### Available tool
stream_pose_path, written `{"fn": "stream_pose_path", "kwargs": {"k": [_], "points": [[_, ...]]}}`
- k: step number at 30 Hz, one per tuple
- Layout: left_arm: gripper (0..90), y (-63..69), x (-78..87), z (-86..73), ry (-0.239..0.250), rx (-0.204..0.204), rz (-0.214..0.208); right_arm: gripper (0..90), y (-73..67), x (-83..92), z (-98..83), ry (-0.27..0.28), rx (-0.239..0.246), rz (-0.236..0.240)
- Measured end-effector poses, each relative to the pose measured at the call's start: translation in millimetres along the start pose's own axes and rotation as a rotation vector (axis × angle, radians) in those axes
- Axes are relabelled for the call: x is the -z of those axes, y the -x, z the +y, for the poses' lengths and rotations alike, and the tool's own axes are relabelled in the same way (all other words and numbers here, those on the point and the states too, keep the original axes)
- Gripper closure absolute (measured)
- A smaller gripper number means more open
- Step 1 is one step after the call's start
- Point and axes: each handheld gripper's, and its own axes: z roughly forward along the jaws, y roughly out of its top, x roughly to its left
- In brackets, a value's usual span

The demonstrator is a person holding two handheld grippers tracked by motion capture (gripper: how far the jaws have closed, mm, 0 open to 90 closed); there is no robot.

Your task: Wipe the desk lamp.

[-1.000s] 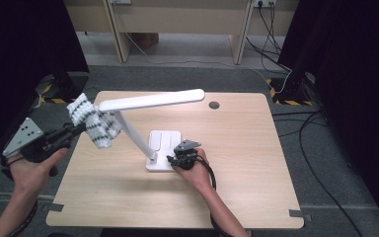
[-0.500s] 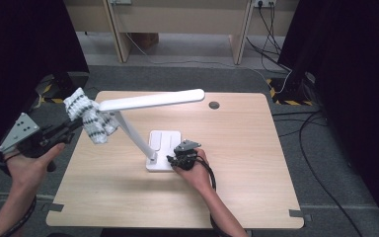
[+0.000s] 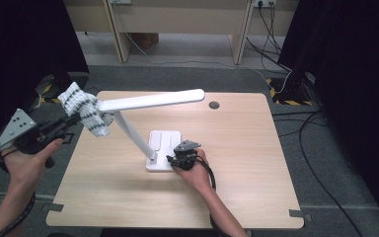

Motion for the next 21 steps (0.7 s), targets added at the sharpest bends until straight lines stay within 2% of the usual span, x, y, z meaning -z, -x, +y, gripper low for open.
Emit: {"fn": "stream_pose_path", "kwargs": {"k": [21], "points": [[84.3,-2.6,1.5,17.1,0.035,-0.026,0.009,59.3,-0.1,-0.2,0.0,0.001,0.001,0.0]]}}
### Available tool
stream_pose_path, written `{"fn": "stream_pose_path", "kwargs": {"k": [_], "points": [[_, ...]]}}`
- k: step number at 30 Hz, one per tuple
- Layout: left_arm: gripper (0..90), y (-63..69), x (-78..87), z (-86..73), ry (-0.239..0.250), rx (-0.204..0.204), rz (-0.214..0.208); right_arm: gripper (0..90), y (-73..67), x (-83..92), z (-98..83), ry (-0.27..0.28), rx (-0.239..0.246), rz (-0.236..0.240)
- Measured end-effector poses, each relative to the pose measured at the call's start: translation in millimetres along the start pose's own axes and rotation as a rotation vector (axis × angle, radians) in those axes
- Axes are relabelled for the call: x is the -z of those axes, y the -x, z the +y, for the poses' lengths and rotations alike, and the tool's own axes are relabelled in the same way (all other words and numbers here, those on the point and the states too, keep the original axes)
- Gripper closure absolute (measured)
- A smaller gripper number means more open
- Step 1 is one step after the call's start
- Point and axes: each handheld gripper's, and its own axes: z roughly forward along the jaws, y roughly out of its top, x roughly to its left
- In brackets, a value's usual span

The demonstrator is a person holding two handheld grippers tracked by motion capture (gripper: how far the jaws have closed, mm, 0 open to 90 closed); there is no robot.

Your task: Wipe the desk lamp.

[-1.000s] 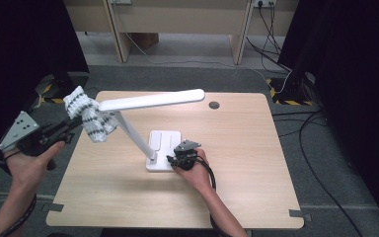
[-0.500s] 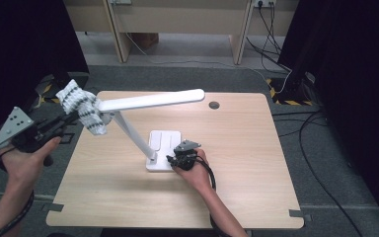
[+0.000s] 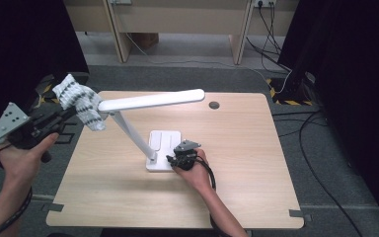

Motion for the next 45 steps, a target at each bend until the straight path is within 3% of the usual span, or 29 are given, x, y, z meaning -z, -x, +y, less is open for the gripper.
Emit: {"fn": "stream_pose_path", "kwargs": {"k": [25,33,45], "points": [[84.3,8.8,-11.1,22.8,0.051,-0.029,-0.025,59.3,-0.6,-0.8,-0.4,0.008,-0.001,-0.002],[84.3,16.2,-21.3,31.2,0.068,-0.041,-0.045,59.4,-0.5,-0.8,-0.1,0.007,0.004,-0.001],[84.3,23.5,-42.6,30.4,0.046,-0.04,-0.076,59.4,-0.5,-1.0,-0.3,0.01,0.005,0.0]]}}
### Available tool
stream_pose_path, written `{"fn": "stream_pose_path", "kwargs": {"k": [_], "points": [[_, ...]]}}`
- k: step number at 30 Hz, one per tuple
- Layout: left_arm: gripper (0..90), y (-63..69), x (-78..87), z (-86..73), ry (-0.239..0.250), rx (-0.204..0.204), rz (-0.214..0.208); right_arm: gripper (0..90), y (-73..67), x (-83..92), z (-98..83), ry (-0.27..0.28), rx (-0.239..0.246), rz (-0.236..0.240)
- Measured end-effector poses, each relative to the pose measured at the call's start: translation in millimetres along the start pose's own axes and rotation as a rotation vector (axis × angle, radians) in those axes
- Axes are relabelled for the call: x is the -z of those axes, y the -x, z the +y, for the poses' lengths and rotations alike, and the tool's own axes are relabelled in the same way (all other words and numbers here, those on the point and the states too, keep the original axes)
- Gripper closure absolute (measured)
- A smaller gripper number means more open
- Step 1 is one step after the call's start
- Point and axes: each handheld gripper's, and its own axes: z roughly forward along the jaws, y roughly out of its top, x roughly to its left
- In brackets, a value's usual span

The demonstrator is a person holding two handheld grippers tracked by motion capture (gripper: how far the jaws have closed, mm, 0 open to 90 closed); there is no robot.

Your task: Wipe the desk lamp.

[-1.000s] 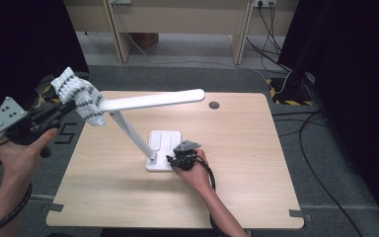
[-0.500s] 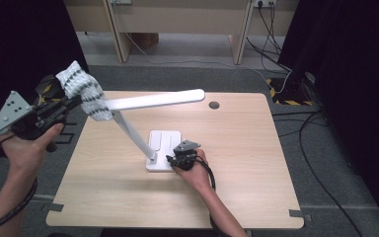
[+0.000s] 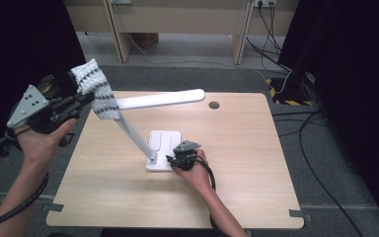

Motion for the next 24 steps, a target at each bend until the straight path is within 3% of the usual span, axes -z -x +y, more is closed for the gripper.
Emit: {"fn": "stream_pose_path", "kwargs": {"k": [11,24], "points": [[84.2,7.7,-21.3,-6.2,-0.039,0.005,-0.031,59.5,-0.2,-0.1,-0.1,0.001,-0.001,0.0],[84.2,19.1,-34.1,-8.7,-0.057,-0.004,-0.056,59.4,-0.4,-0.2,-0.4,0.003,-0.001,-0.002]]}}
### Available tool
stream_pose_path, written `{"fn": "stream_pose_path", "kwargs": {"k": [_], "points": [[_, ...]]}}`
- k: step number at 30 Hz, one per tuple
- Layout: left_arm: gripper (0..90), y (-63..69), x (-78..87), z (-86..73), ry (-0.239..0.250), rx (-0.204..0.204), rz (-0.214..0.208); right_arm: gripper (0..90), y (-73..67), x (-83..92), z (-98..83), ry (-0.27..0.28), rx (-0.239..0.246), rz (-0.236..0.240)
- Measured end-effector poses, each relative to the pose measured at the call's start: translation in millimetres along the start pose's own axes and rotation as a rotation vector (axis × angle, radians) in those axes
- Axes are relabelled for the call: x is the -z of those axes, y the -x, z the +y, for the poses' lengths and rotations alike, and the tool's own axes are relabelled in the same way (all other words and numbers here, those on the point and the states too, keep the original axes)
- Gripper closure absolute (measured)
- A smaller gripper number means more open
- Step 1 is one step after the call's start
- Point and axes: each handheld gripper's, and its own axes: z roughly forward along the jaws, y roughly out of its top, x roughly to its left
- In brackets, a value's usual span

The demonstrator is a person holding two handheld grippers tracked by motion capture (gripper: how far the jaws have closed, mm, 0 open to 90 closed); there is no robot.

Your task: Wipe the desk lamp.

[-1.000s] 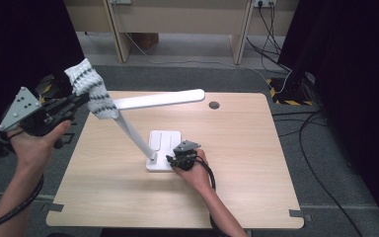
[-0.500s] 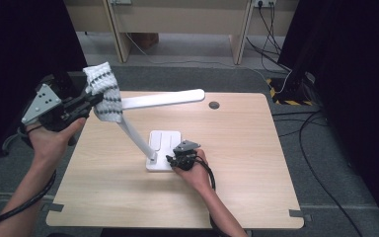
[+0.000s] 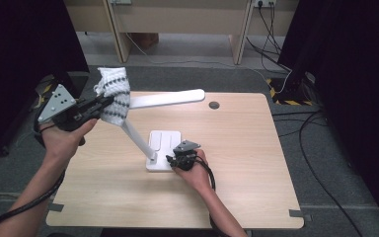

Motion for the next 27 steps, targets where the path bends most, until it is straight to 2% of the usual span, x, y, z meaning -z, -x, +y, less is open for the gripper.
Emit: {"fn": "stream_pose_path", "kwargs": {"k": [27], "points": [[84.2,17.1,-20.9,4.5,0.002,-0.003,-0.04,59.4,0.0,0.1,-0.4,0.001,-0.001,-0.001]]}}
